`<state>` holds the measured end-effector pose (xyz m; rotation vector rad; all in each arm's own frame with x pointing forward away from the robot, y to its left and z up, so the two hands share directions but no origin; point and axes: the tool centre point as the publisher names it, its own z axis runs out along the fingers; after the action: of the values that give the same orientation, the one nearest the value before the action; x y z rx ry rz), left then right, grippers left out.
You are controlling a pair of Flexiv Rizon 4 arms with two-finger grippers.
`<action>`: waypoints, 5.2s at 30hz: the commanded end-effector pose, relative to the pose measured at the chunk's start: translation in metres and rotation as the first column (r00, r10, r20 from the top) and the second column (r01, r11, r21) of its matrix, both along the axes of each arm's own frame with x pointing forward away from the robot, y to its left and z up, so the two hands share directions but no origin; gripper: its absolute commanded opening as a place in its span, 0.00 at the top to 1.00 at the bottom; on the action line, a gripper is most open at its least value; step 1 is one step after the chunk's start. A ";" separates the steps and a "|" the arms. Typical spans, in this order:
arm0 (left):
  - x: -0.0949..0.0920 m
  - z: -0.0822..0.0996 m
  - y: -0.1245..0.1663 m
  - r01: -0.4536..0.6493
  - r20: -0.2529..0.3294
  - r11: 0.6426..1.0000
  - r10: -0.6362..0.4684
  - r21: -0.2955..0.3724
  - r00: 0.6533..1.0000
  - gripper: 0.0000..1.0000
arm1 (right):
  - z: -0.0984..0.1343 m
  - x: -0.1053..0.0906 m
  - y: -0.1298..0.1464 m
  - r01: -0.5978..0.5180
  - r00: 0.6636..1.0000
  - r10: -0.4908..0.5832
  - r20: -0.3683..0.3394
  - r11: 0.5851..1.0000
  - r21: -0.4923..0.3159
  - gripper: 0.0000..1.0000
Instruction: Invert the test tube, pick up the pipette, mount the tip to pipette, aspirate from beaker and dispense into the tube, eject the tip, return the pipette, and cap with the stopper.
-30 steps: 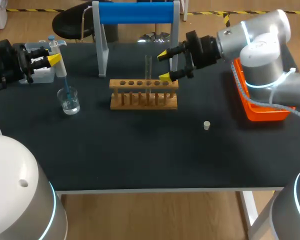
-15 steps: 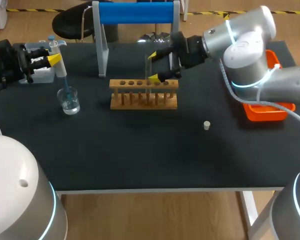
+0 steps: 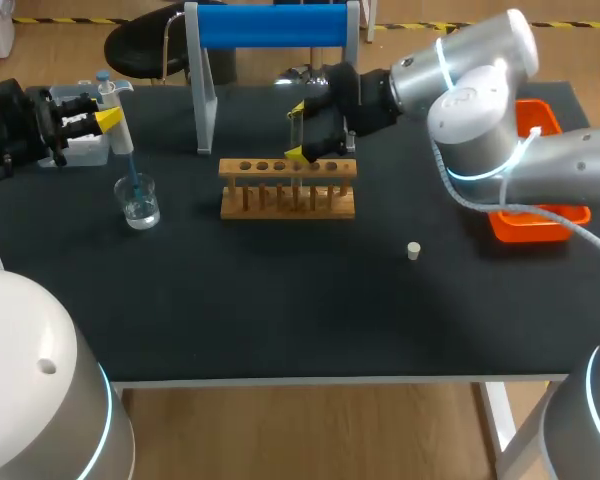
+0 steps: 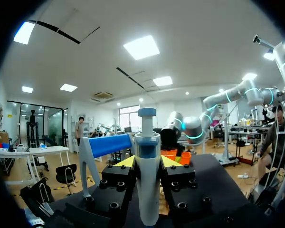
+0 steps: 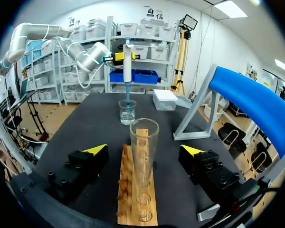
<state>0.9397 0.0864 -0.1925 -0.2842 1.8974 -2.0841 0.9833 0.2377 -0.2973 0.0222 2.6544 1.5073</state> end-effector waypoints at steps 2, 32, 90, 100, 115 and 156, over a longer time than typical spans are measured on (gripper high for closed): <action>0.001 0.000 0.001 0.004 0.001 1.000 -0.004 -0.001 1.000 1.00 | 0.000 -0.003 0.004 0.008 1.000 -0.008 0.006 1.000 -0.007 0.00; 0.001 0.000 0.001 0.004 0.001 1.000 -0.004 -0.001 1.000 1.00 | -0.006 0.003 0.011 -0.044 0.997 0.047 0.054 0.997 -0.059 0.00; 0.001 0.000 0.001 0.004 0.001 1.000 -0.004 -0.001 1.000 1.00 | -0.005 0.010 0.014 -0.014 0.998 0.017 0.052 0.998 -0.054 0.00; 0.001 0.000 0.001 0.004 0.001 1.000 -0.004 -0.001 1.000 1.00 | -0.005 0.010 0.015 -0.012 0.998 0.015 0.053 0.998 -0.059 0.00; 0.001 0.000 0.001 0.004 0.001 1.000 -0.004 -0.001 1.000 1.00 | -0.005 0.010 0.015 -0.012 0.998 0.015 0.053 0.998 -0.059 0.00; -0.012 0.131 -0.079 0.046 0.071 0.993 -0.055 0.111 0.996 1.00 | -0.005 0.010 0.015 -0.012 0.998 0.015 0.053 0.998 -0.059 0.00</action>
<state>0.9164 0.0280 -0.0733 -0.1313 1.9635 -1.9927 0.9925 0.2524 -0.3029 -0.0390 2.6555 1.4150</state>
